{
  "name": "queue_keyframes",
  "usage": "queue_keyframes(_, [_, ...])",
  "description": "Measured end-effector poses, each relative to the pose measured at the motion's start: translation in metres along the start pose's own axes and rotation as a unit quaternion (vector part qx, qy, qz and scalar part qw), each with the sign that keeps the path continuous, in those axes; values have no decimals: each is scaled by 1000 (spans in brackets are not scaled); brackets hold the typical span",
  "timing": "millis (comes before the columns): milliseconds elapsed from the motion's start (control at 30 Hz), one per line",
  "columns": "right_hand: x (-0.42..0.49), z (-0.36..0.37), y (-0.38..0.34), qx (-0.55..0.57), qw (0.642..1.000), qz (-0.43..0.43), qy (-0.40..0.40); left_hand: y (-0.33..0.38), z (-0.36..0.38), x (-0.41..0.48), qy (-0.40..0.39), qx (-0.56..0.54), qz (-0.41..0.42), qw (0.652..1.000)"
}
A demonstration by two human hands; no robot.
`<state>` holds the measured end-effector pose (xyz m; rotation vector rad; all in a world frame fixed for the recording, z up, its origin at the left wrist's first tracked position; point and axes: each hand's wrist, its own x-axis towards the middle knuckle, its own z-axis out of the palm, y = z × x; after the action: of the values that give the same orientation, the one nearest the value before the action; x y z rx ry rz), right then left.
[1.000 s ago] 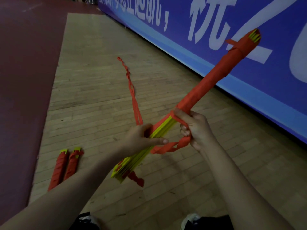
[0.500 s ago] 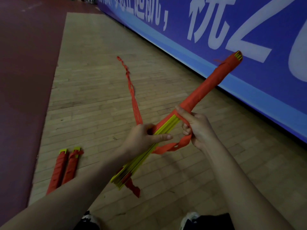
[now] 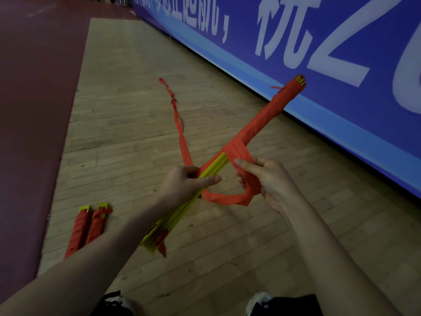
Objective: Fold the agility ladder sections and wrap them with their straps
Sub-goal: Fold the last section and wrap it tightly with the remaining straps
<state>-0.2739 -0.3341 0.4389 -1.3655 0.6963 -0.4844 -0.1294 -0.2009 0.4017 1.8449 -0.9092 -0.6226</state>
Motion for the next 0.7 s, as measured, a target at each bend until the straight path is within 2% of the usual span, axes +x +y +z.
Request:
queue_keyframes(133, [-3,3,-2,-18,999,-16,25,8,-1,-2,-21,-75,-21,997])
queue_keyframes(267, [-3,4,-2,-13,999,-36,34,16,-3,-8,-87,-182,-31,979])
queue_keyframes(400, [-3,2,-3,36,998,-47,-34,17,-8,-14,-174,-229,1,958])
queue_keyframes(533, [-10,1,-7,101,985,-52,-126,12,-9,-16,-282,-284,9,917])
queue_keyframes(633, [-12,2,-9,84,985,-74,-128,9,-7,-17,-315,-315,-14,895])
queue_keyframes(700, [-10,3,-8,58,990,-81,-102,8,-10,-14,-312,-294,-17,903])
